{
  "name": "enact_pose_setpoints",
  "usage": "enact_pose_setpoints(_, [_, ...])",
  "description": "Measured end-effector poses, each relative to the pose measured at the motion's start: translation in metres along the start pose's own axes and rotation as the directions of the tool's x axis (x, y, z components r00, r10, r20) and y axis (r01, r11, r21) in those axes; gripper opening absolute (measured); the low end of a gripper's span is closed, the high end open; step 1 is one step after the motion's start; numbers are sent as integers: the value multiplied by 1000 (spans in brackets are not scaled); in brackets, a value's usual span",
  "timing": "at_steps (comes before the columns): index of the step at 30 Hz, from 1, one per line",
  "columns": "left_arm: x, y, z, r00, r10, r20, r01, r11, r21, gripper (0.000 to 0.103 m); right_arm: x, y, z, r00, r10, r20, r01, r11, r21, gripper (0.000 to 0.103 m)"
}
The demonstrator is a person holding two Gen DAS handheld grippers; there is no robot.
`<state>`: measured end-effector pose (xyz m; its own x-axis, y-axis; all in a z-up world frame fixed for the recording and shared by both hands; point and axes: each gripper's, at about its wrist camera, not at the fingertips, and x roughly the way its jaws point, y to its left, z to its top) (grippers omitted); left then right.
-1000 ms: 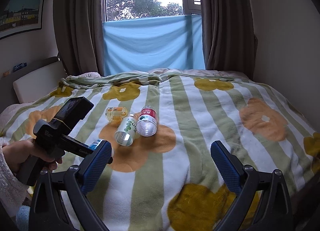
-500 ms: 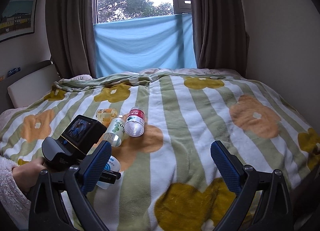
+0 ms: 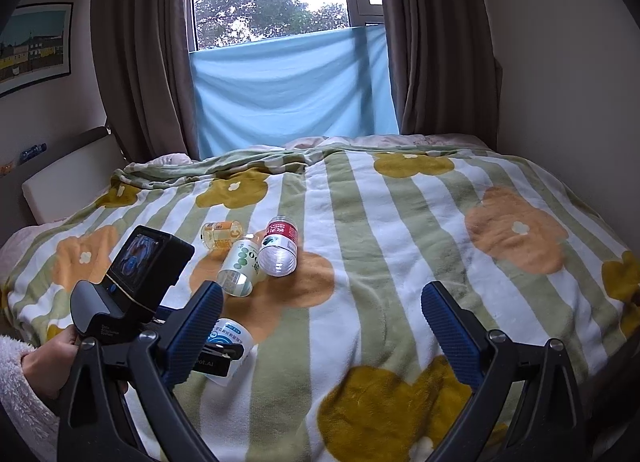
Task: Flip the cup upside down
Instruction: 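Move the right gripper to the white bottle and close on it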
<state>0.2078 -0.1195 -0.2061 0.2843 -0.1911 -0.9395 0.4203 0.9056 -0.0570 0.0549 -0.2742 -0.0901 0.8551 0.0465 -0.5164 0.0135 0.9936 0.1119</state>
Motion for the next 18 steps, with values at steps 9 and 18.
enact_pose_setpoints(9, [-51, 10, -39, 994, -10, 105, 16, 998, -60, 101, 11, 9, 15, 984, 137, -116, -134, 990, 33, 99])
enact_pose_setpoints(18, [-76, 42, -98, 984, 52, 171, -25, 987, -157, 102, 110, 31, 9, 772, 383, -508, -317, 924, 215, 99])
